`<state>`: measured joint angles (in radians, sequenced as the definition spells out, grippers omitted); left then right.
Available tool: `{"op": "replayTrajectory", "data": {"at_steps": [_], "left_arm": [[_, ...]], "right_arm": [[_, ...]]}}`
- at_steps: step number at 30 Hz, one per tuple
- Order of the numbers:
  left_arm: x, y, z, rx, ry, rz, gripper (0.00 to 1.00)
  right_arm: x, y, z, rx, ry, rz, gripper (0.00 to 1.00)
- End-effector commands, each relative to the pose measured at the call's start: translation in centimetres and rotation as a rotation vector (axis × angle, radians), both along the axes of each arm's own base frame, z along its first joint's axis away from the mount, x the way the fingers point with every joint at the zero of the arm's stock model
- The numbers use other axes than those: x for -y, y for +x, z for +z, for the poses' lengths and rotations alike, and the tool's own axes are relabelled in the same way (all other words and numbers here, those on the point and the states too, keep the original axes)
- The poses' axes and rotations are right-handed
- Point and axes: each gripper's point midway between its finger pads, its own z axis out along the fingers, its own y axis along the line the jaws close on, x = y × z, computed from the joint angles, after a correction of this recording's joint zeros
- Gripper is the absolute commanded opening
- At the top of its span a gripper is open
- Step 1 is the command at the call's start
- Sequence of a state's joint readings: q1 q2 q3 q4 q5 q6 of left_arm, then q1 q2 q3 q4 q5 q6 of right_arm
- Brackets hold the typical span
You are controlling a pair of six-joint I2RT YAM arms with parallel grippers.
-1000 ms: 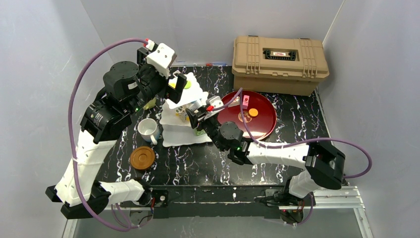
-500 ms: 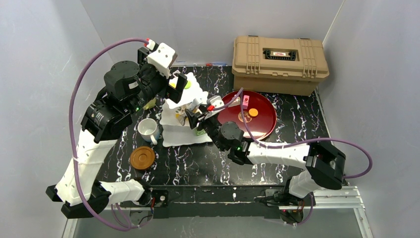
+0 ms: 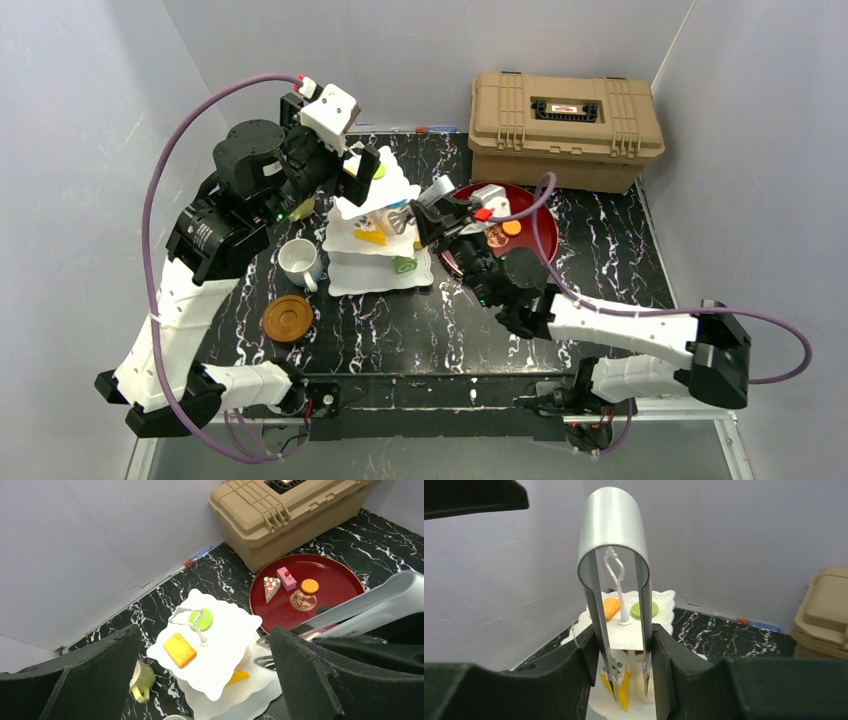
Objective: Serve the afternoon tea
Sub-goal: Place the desert on the desert table, then pick up the desert from the tray.
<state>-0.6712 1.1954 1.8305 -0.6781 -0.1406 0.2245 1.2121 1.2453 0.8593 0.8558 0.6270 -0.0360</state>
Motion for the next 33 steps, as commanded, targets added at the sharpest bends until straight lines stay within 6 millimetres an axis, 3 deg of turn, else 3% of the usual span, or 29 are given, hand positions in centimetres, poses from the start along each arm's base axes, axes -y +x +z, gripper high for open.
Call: {"op": "replayTrajectory", "data": {"at_steps": [1,4,8,18,22,33], "left_arm": [[-0.1,-0.3,1.6,0.036,-0.031,-0.01,0.99],[0.0,-0.2,1.3,0.03,-0.027,-0.009,0.99],[0.1,-0.3,1.3,0.029,-0.028,-0.013,0.99],[-0.1,-0.3,1.3,0.031,-0.026,-0.011,0.99],[0.1,-0.2,1.1,0.024,-0.024,-0.014,0.99],[0.5,0.0,0.2,0.0,-0.017,-0.021,0.99]], "right_arm": [[4.7,0.5,0.5,0.017,-0.024,-0.139,0.46],[7.5,2.2,-0.7,-0.013,-0.046,-0.227,0.45],[11.9,5.8,-2.4,-0.067,-0.033,-0.344,0.43],[19.5,11.1,-8.1,-0.177,-0.092,-0.59,0.42],[21.1,12.8,-10.5,-0.218,-0.101,-0.634,0.42],[22.2,16.4,-15.2,-0.278,-0.152,-0.653,0.42]]}}
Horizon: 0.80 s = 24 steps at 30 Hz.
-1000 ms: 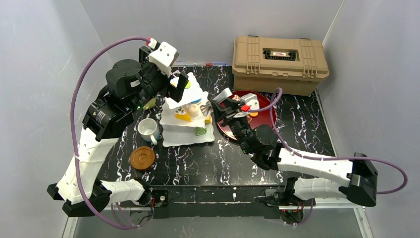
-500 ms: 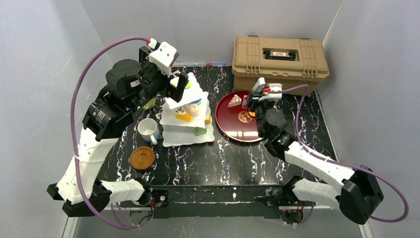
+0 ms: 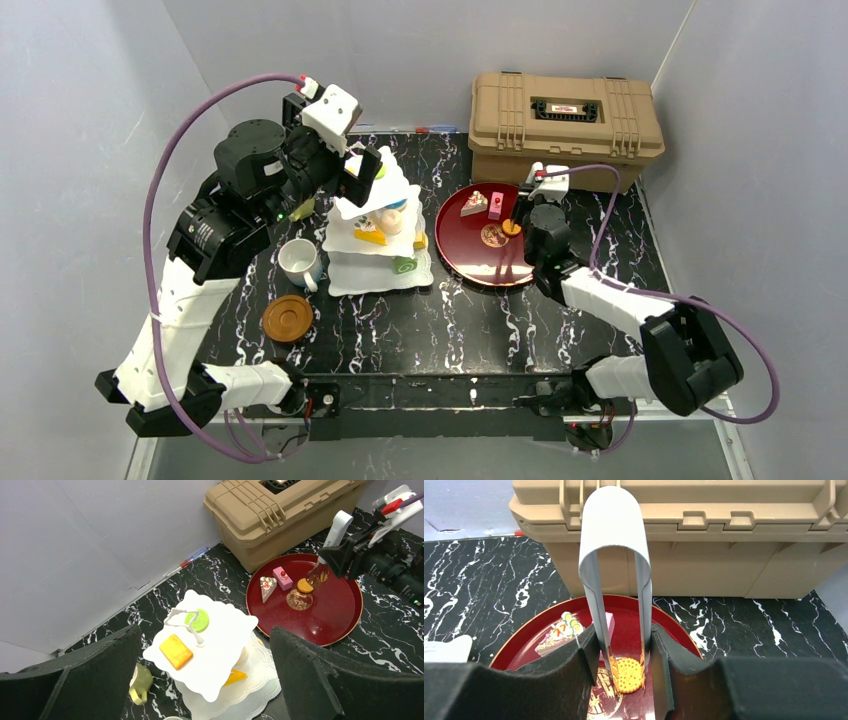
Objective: Serve the afternoon tea
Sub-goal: Pick up the desert from the tray.
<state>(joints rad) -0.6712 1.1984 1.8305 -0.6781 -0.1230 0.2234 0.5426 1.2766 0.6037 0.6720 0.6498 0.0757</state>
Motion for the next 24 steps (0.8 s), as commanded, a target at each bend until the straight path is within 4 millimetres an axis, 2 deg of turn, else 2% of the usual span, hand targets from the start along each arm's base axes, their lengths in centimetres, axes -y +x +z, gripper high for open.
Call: {"op": "replayTrajectory", "data": {"at_steps": [1,10,18,24], "left_arm": [[0.2,0.1,0.3,0.005,-0.014,-0.004,0.99],[0.1,0.2,0.2,0.009,-0.007,-0.001,0.99],[0.1,0.2,0.5,0.019,-0.008,-0.001,0.99],[0.0,0.2,0.6,0.02,-0.011,0.0,0.99]], "right_arm": [[-0.2,1.3,1.6,0.088,0.079,0.009,0.42],[-0.9,2.3,1.0,0.076,0.078,0.029,0.42],[-0.8,2.5,0.3,0.061,0.047,0.026,0.51],[-0.9,2.8,0.6,0.068,0.031,0.03,0.56]]}}
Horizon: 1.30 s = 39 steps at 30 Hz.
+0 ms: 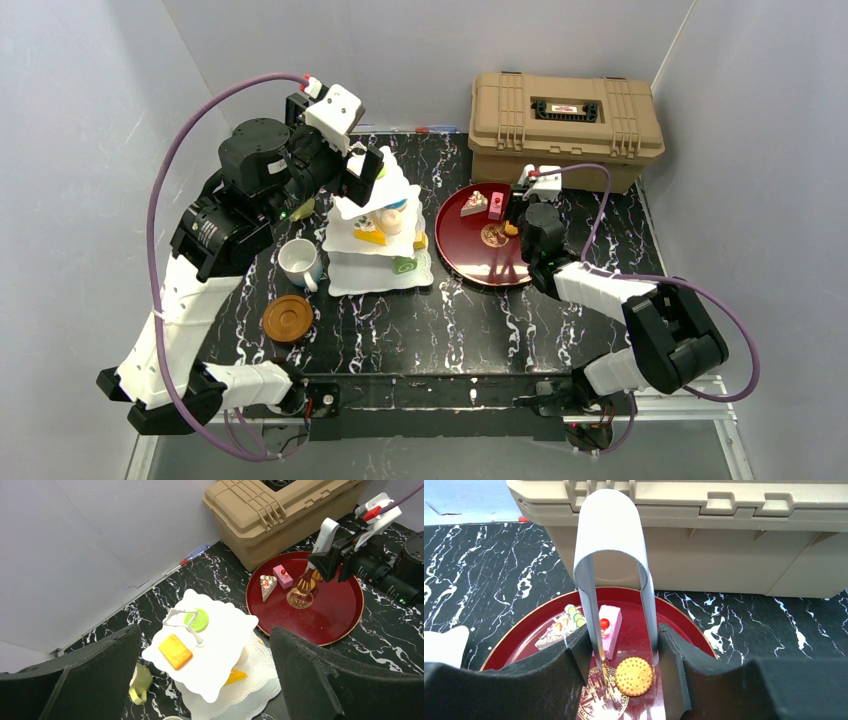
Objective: Serve the afternoon tea
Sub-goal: Pick up the desert from the tray.
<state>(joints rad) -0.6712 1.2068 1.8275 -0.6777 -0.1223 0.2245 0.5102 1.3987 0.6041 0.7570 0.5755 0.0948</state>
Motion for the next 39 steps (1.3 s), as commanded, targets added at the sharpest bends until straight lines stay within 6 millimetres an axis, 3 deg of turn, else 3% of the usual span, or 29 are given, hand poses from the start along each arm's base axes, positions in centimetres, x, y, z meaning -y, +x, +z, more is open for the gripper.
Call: {"op": "replayTrajectory", "data": {"at_steps": [1,19,26,29,34,39], "left_arm": [[-0.1,-0.1,1.0,0.029,-0.019,0.0,0.99],[-0.4,-0.2,1.8,0.046,-0.023,0.006,0.99],[-0.4,0.0,1.9,0.049,-0.024,0.007,0.99],[-0.3,0.0,1.8,0.046,-0.021,0.007,0.99],[-0.3,0.1,1.5,0.043,-0.018,0.008,0.99],[-0.3,0.1,1.2,0.037,-0.019,0.008,0.99]], "right_arm": [[-0.1,1.2,3.5,0.103,0.022,-0.012,0.57],[-0.5,3.1,1.7,0.081,0.023,0.011,0.57],[-0.7,2.8,2.0,0.082,0.029,0.032,0.43],[-0.5,2.6,3.2,0.093,0.027,0.03,0.36],[-1.0,1.6,6.9,0.129,0.033,0.083,0.33],[-3.4,-0.7,13.1,0.196,0.06,0.227,0.29]]}}
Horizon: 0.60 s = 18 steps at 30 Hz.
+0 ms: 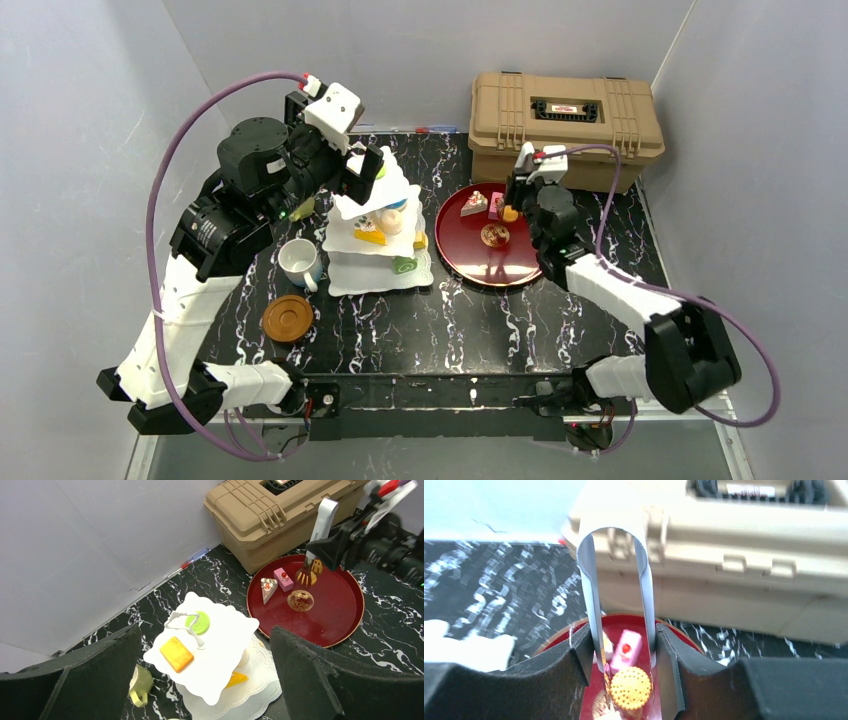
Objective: Serve the afternoon tea
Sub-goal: Pick up the desert from the tray.
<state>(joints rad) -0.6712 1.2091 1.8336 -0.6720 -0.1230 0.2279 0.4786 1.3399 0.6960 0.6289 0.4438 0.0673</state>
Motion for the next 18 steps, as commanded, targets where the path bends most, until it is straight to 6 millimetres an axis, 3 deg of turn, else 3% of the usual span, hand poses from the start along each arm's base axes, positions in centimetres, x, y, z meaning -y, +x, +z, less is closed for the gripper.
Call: {"op": "replayTrajectory", "data": {"at_steps": [1,10,15,18], "left_arm": [[-0.2,0.0,0.8,0.026,-0.015,0.006,0.99],[-0.6,-0.1,0.9,0.036,-0.009,0.016,0.99],[-1.5,0.1,1.3,0.046,-0.001,0.055,0.99],[-2.1,0.1,1.6,0.052,-0.005,0.072,0.99]], "right_arm": [[-3.1,-2.0,10.8,0.184,0.076,0.165,0.29],[-9.2,-7.5,22.2,0.303,0.196,0.473,0.31],[-13.3,-8.7,26.3,0.336,0.216,0.578,0.31],[-15.9,-9.0,27.4,0.342,0.21,0.629,0.31]]}}
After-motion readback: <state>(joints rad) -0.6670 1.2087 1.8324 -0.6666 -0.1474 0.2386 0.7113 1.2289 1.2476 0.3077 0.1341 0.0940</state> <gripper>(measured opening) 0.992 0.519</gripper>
